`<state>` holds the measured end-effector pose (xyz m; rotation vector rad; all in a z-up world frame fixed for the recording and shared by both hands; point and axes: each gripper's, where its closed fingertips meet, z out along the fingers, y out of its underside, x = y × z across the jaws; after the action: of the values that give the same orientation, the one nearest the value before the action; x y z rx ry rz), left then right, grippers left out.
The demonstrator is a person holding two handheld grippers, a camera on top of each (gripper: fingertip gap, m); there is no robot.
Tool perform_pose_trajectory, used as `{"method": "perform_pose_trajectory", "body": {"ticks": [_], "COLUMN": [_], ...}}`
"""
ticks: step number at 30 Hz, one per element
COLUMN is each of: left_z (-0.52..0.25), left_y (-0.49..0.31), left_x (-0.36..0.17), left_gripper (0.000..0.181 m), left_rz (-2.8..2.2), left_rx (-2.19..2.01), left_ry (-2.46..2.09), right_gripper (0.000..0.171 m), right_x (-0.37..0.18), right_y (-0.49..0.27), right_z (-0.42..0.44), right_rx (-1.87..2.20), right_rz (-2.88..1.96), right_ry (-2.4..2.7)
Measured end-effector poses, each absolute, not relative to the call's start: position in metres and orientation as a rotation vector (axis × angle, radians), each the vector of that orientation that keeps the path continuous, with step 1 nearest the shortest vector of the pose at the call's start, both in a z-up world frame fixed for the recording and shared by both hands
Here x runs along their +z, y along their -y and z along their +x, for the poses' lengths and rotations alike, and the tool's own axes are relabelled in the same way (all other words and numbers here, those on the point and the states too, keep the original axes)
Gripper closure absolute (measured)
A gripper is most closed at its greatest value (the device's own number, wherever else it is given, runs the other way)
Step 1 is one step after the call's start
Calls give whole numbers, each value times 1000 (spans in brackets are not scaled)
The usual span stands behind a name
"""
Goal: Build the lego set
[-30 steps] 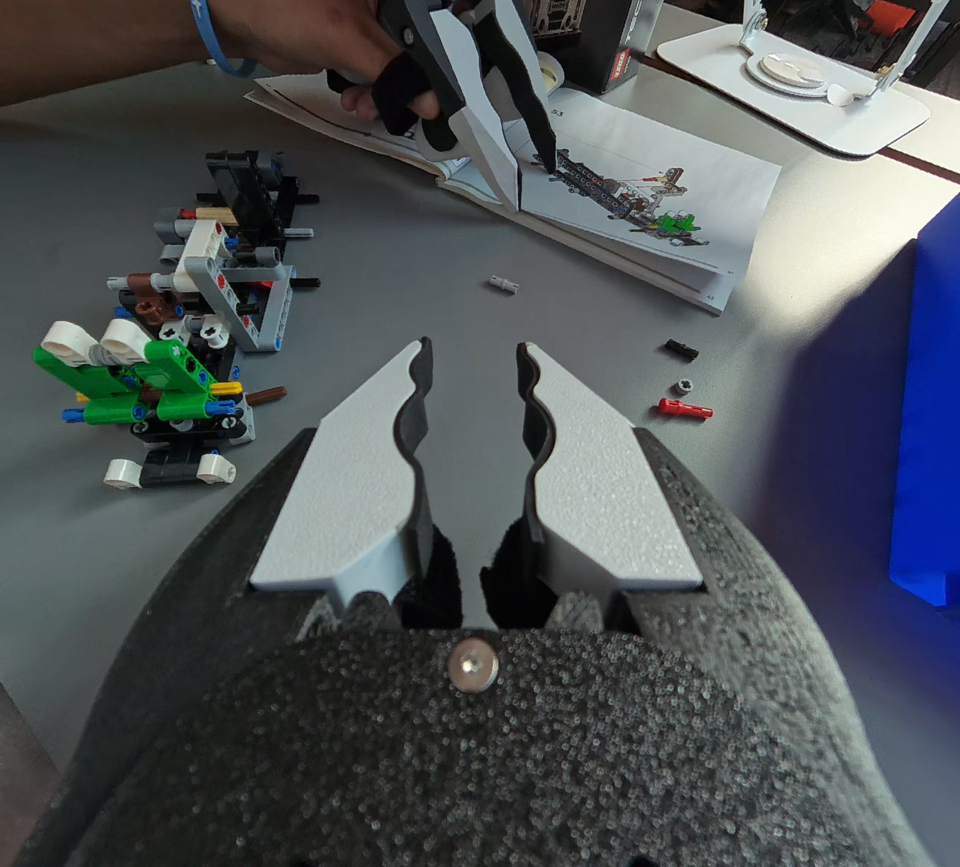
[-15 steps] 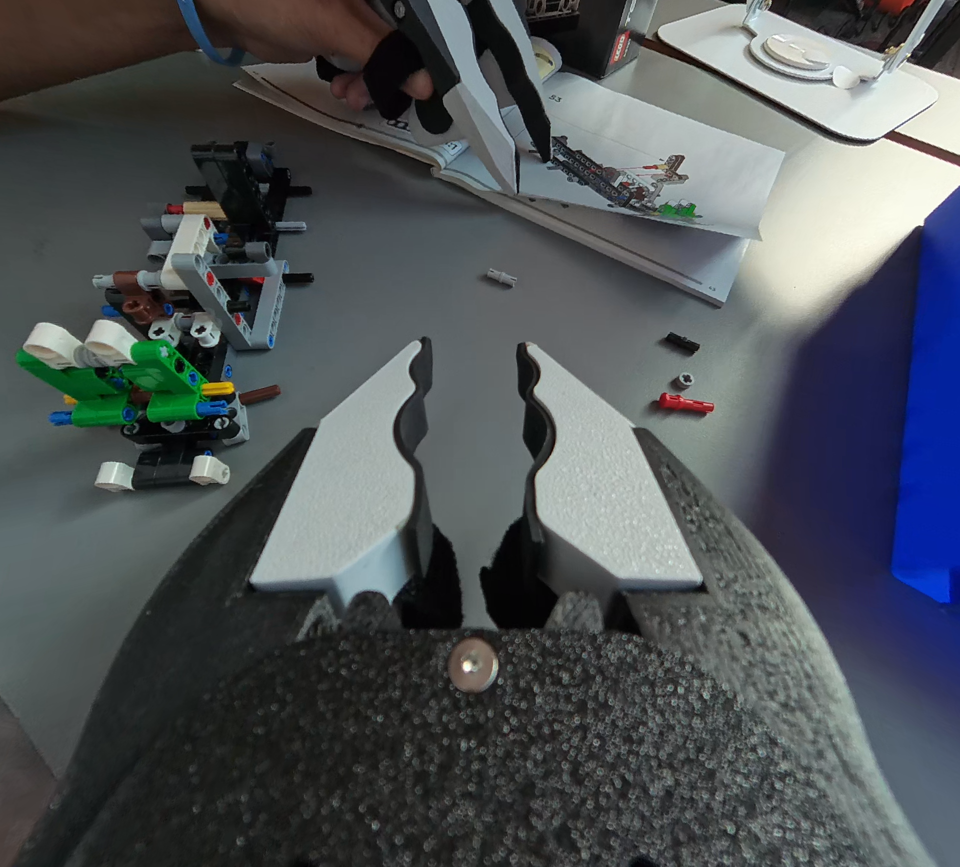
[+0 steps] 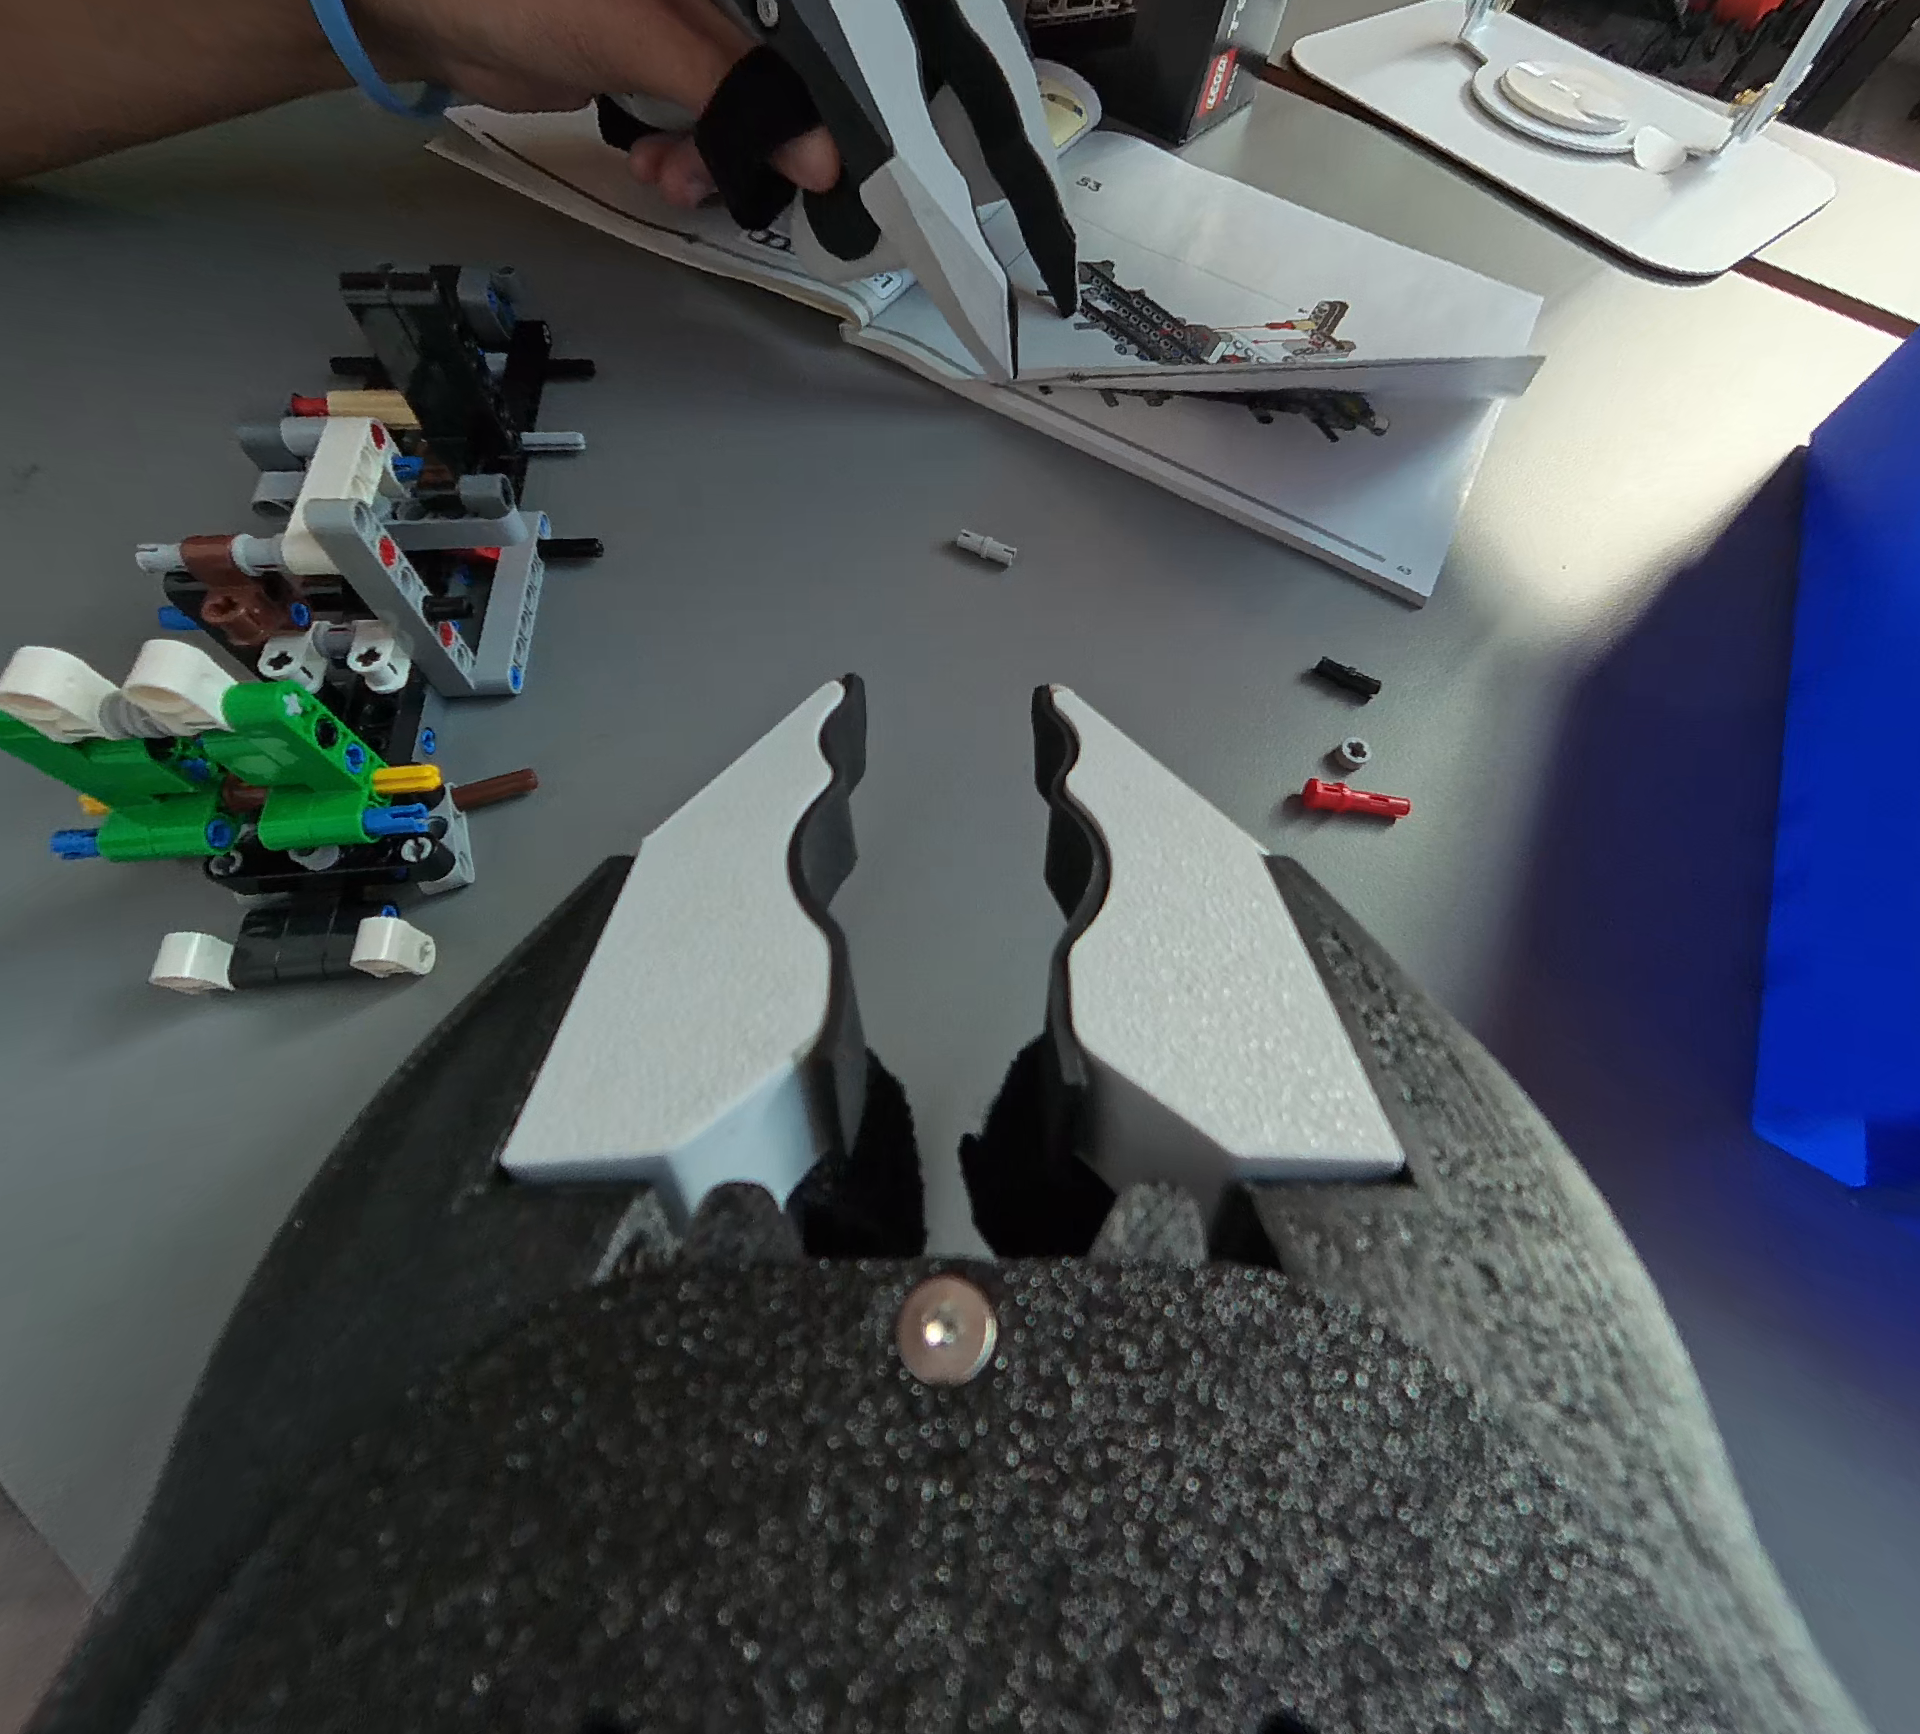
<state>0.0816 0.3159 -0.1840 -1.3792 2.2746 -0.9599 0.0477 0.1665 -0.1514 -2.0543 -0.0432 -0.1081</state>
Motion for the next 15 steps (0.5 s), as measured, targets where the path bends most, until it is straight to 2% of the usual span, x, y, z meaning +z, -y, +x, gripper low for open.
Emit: {"method": "perform_pose_trajectory", "body": {"ticks": [15], "left_z": [82], "left_y": [-316], "left_x": [-185], "left_gripper": [135], "left_rz": [-1364], "left_rx": [-932], "left_ry": [-2266], "right_gripper": [141], "right_x": [-153], "right_y": [-167], "right_z": [44], "right_rx": [-150], "right_rz": [-2061], "right_ry": [87]}}
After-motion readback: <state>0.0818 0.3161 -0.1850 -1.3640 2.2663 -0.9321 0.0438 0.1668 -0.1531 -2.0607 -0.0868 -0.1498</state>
